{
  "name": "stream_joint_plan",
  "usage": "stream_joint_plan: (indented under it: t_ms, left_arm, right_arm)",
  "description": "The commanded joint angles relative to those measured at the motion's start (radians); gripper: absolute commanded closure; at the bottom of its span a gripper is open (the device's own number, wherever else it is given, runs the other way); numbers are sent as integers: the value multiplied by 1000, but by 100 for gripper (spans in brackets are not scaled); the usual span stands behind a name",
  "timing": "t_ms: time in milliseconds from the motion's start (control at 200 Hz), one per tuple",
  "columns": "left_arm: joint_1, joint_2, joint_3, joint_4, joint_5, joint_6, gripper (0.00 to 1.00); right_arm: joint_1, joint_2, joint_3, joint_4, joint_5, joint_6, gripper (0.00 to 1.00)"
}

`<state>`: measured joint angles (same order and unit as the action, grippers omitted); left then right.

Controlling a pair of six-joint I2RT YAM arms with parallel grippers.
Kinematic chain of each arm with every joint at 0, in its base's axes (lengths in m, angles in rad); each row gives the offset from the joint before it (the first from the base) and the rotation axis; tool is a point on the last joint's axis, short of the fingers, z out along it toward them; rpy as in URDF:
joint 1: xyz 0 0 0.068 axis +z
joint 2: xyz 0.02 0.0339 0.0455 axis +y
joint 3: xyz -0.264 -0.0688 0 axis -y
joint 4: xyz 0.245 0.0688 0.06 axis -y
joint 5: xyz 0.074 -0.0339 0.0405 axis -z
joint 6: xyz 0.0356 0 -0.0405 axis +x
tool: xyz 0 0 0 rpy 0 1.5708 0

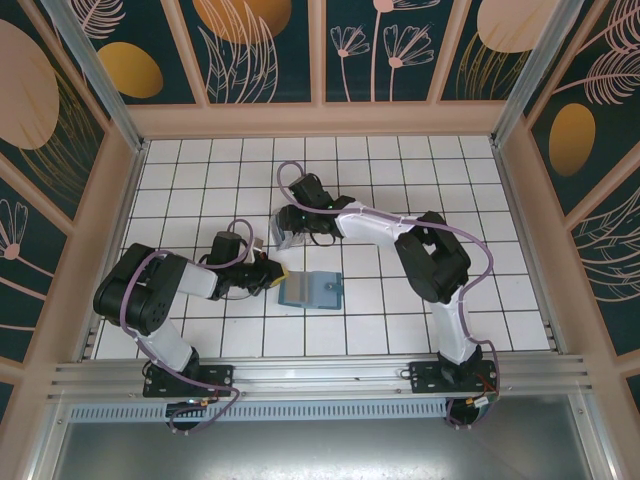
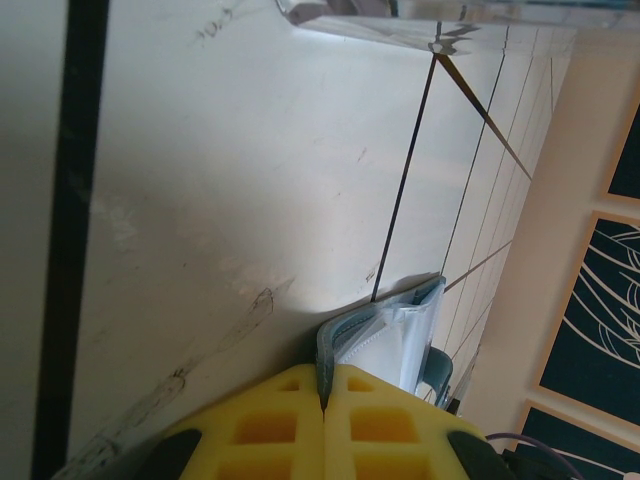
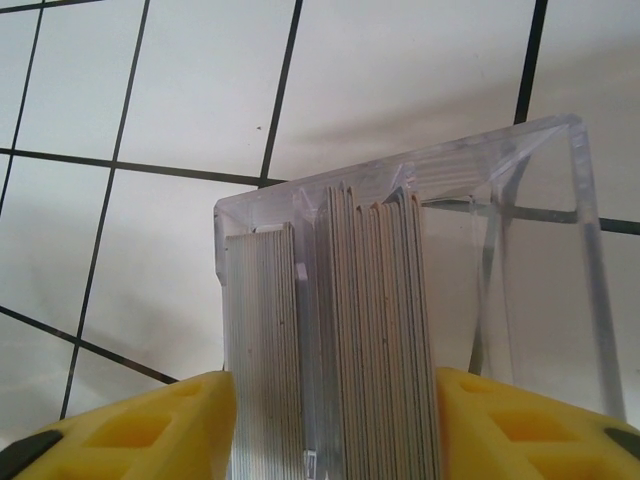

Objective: Put the credit cards into the card holder
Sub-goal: Move the storage box to the center of the table.

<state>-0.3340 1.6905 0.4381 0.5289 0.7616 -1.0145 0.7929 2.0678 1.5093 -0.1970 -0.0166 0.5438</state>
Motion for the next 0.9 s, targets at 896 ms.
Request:
stream_joint_plan:
  t_ms: [896]
  left_arm:
    - [-4, -2, -10, -42, -1, 31, 100]
  right_arm:
    - [-18, -40, 93, -61, 105, -210, 33]
